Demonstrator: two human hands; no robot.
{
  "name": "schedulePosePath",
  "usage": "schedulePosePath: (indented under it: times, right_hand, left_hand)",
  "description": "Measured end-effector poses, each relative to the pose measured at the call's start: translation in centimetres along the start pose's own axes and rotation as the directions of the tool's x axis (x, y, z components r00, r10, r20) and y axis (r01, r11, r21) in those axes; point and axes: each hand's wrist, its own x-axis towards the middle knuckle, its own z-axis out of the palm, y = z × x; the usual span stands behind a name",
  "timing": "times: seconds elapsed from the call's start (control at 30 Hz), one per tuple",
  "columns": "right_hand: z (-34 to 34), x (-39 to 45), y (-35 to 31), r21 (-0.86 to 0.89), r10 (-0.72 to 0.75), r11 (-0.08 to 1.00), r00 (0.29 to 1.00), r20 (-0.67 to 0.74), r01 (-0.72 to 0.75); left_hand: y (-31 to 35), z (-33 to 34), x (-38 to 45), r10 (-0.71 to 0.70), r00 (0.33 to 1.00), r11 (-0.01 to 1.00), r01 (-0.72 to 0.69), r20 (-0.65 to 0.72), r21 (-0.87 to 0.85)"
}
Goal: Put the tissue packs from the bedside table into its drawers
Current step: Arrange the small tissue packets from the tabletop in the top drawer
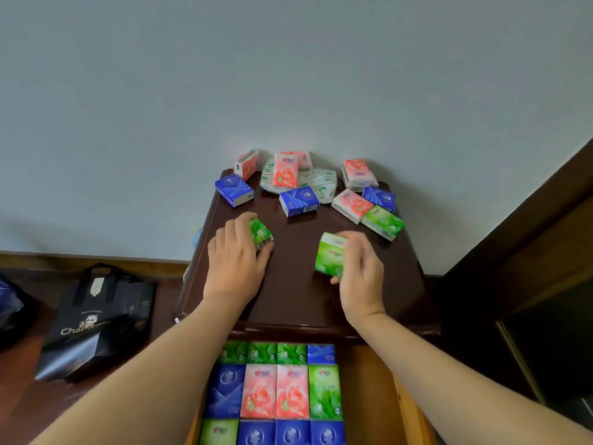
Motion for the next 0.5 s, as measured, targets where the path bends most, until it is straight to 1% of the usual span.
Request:
schedulePosePath:
  times: [0.03,0.07,0.13,0.2,0.3,0.37,0.43,0.5]
  right_hand:
    - [-1.1,-1.1,-0.5,0.084,0.134,0.988,0.990,-0.043,-0.130]
    - [-2.3,-2.2,-1.0,0.153,0.232,0.963,0.971,-0.053,-0.222]
    - [-4.9,-4.5,-2.0,0.231,0.349,0.912,0.937,0.002,-0.340]
    - [-7.5,-7.0,-2.5,0.248,0.429,0.865,0.899,0.087,-0.437]
    - [-10.7,-11.1,-2.4,0.187,0.500,0.826,0.844,0.194,-0.532]
    - [-11.8,-13.2,-1.4,0.122,0.578,0.779,0.780,0.240,-0.615]
    - [-11.9,-14.7,0.1,0.064,0.663,0.721,0.714,0.226,-0.690]
    - [-11.2,-15.5,1.8,0.012,0.723,0.682,0.677,0.135,-0.731]
  left_hand:
    - [0.1,-0.2,0.0,-0.003,1.000,1.000,0.003,0.016,0.010]
    - [0.3,-0.5,-0.2,0.001,1.000,1.000,-0.001,0.031,0.019]
    - [0.7,-1.2,-1.3,0.006,0.999,1.000,-0.007,0.050,0.020]
    - [1.5,-1.8,-3.3,-0.005,0.999,1.000,0.005,0.054,-0.009]
    - [3.5,-2.5,-7.5,0.022,0.997,0.996,-0.016,0.076,-0.087]
    - [4.9,-3.1,-10.5,0.043,0.996,0.989,-0.031,0.081,-0.141]
    - [6.3,-3.6,-13.6,0.027,0.996,0.983,-0.011,0.080,-0.185]
    - [7.6,-4.0,-16.9,-0.029,0.994,0.969,0.054,0.103,-0.242]
